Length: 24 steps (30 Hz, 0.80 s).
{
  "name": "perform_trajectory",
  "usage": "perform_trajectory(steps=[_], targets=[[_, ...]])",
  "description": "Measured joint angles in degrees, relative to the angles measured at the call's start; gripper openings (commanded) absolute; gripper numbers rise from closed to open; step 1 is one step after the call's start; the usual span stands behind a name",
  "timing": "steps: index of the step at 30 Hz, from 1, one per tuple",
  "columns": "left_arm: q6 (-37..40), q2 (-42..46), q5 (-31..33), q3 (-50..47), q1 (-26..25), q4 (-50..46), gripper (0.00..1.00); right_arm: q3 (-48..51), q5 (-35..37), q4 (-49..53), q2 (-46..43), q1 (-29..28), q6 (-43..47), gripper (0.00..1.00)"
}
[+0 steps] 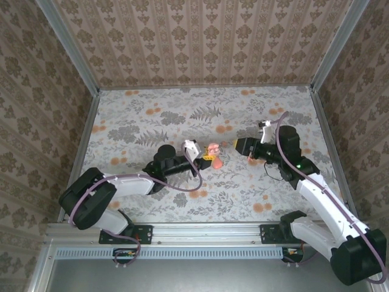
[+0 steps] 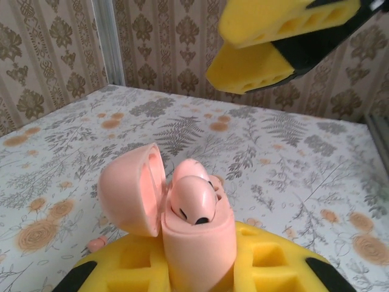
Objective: Insert the wireless bluetooth earbuds into the charging case
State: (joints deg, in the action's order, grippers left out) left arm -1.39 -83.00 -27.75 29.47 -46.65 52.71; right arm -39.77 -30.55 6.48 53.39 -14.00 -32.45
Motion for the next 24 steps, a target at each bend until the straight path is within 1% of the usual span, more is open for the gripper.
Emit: perform_trajectory(steps=[3, 5, 11, 17, 20, 24], targets=[[-2.82, 1.18, -4.66, 0.37, 1.86, -0.35, 0.09, 0.0, -3.54, -1.66, -0.87, 2.1, 2.29, 0.57], [-4.26, 2.27, -7.58, 0.98, 2.64, -0.87, 0.09, -0.22, -6.36, -2.45, -1.2, 2.73, 4.9, 0.63], [-5.68, 6.01, -14.88, 3.96, 3.32, -3.85, 0.1, -2.29, -13.14, -2.43, -2.05, 2.89, 14.8, 0.64], [-5.68, 8.39, -19.15, 4.87, 3.63, -7.41, 0.1, -2.4, -18.82, -2.14, -5.84, 2.86, 25.97, 0.72], [-5.66, 8.72, -20.33, 5.11, 3.63, -8.59, 0.1, -2.4, -22.03, -1.2, -7.63, 2.86, 32.59, 0.73], [-5.4, 9.01, -21.29, 5.62, 3.63, -10.45, 0.1, -2.71, -25.33, 1.66, -6.29, 1.9, 39.56, 0.73]])
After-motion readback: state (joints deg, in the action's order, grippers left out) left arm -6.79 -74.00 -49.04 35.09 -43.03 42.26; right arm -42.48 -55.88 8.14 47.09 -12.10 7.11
